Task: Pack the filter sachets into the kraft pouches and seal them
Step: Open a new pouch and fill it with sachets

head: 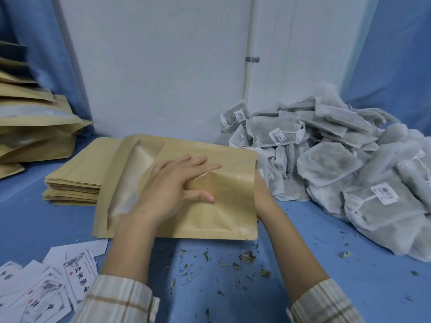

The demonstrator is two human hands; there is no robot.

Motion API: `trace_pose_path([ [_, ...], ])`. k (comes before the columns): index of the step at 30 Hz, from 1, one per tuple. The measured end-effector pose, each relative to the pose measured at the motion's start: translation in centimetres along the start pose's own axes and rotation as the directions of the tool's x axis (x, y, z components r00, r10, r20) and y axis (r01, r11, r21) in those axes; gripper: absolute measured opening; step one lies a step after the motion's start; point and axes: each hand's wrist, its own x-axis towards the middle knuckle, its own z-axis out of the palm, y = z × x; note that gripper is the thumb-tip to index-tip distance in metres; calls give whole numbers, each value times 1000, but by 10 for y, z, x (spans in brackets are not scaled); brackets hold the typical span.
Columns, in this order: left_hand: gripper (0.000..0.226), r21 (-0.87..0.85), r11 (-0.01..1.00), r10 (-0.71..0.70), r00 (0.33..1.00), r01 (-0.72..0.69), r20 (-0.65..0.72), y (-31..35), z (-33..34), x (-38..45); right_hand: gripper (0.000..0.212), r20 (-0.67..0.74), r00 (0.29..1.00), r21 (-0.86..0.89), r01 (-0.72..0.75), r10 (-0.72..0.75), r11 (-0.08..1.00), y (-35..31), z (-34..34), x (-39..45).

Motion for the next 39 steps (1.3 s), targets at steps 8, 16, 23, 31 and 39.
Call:
trace_pose_path([
  [8,61,102,993,-47,983,66,-177,-3,-8,0,67,-335,942,-441,-171,15,881,48,-24,5],
  [16,63,154,986,-41,987,65,-153,8,-20,0,24,-254,967,-311,-66,-16,948,51,-20,5],
  [23,61,132,978,-150,982,164,-113,-9,-11,-3,22,-181,983,190,11,24,982,39,-72,-1],
  [31,67,116,989,-94,995,91,22,1,-7,1,25,315,948,-31,64,-51,997,-3,-74,-16],
  [39,60,-163,987,1,999,-8,-41,9,1,3,17,124,990,102,49,-61,994,-20,-27,-8],
])
